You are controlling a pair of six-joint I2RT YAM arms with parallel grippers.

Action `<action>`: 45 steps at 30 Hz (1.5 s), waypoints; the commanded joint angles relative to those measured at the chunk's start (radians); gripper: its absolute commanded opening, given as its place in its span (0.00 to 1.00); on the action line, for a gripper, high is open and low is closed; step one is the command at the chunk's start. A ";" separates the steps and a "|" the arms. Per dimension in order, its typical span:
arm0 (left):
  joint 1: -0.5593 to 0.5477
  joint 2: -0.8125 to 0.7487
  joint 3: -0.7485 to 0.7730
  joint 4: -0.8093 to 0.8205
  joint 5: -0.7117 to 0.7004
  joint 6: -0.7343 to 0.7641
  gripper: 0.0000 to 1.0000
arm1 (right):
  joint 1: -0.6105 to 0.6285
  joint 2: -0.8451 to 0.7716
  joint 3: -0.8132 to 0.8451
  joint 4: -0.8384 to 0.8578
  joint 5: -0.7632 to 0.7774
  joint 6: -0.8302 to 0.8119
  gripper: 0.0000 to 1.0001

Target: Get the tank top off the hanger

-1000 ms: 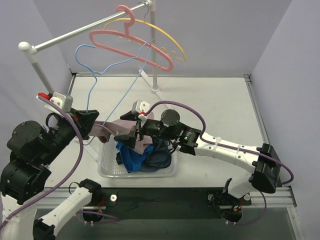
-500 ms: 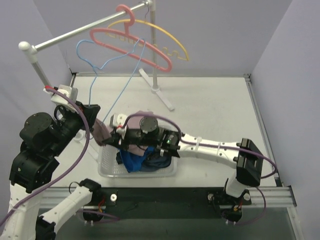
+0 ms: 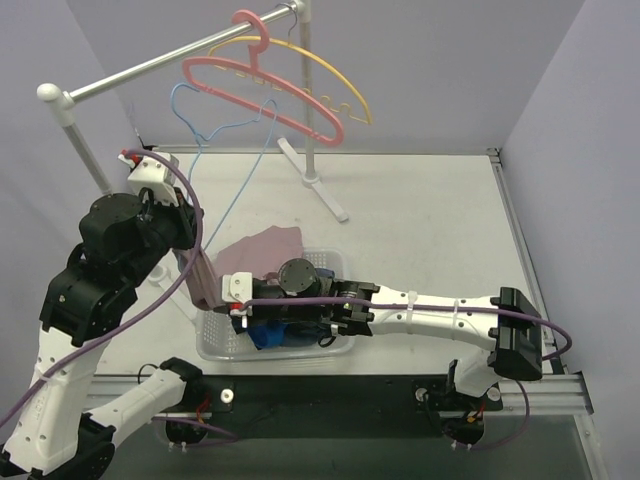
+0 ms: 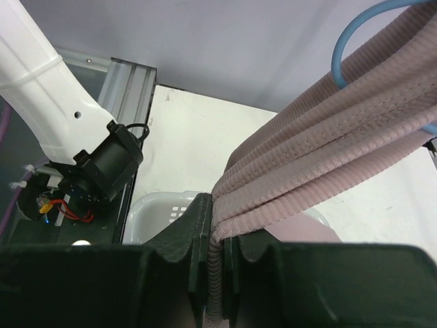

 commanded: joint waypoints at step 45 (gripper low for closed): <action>0.009 -0.188 -0.141 0.355 0.208 -0.044 0.00 | -0.009 -0.096 -0.085 0.047 -0.034 0.260 0.00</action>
